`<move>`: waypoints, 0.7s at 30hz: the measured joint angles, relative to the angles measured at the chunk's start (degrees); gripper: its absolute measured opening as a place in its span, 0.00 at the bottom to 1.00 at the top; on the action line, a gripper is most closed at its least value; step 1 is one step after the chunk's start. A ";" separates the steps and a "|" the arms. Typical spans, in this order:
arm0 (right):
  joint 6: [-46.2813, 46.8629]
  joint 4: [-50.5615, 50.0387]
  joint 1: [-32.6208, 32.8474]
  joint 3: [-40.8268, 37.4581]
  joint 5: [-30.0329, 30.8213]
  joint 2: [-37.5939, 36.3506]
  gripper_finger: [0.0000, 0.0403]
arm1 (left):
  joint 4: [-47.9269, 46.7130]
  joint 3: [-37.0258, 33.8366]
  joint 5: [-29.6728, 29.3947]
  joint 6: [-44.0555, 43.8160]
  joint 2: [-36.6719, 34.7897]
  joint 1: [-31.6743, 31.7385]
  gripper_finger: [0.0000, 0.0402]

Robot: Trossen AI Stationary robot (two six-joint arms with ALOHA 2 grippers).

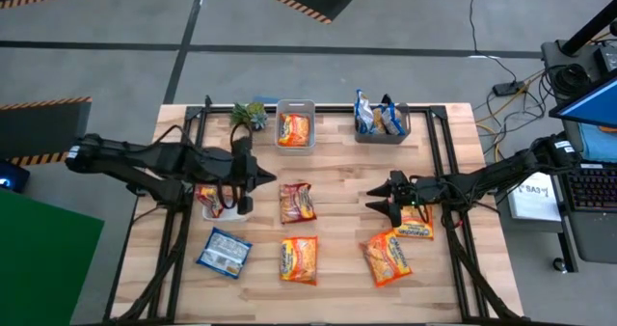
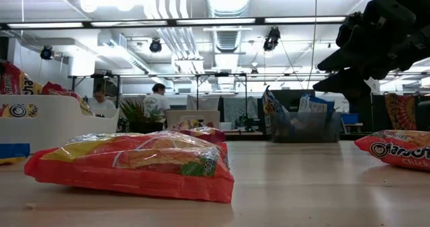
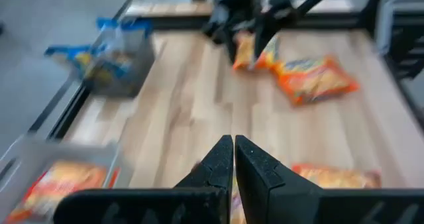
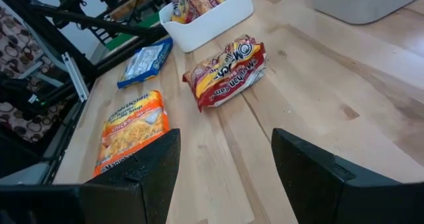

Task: Sort Maruchan noodles
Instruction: Put the red noodle pack into the white bin

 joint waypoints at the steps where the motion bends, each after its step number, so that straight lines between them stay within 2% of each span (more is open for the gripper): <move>1: -0.11 0.00 0.00 0.00 0.00 0.00 0.56 | -2.74 1.16 -0.77 -0.79 0.19 0.00 0.00; 5: -0.89 -0.01 0.00 0.00 0.00 0.00 0.56 | -12.90 4.55 -4.59 -5.28 1.31 0.02 0.00; 8: -1.44 -0.02 0.00 0.00 0.00 0.00 0.56 | -15.26 4.85 -4.79 -8.29 2.17 0.04 0.00; 17: -3.08 -0.08 0.00 0.00 -0.02 0.00 0.56 | -8.25 0.47 -4.39 -10.45 9.82 0.02 0.01; 21: -3.66 -0.12 0.00 0.00 -0.04 0.00 0.56 | -6.81 0.45 -4.01 -10.53 14.94 0.04 0.08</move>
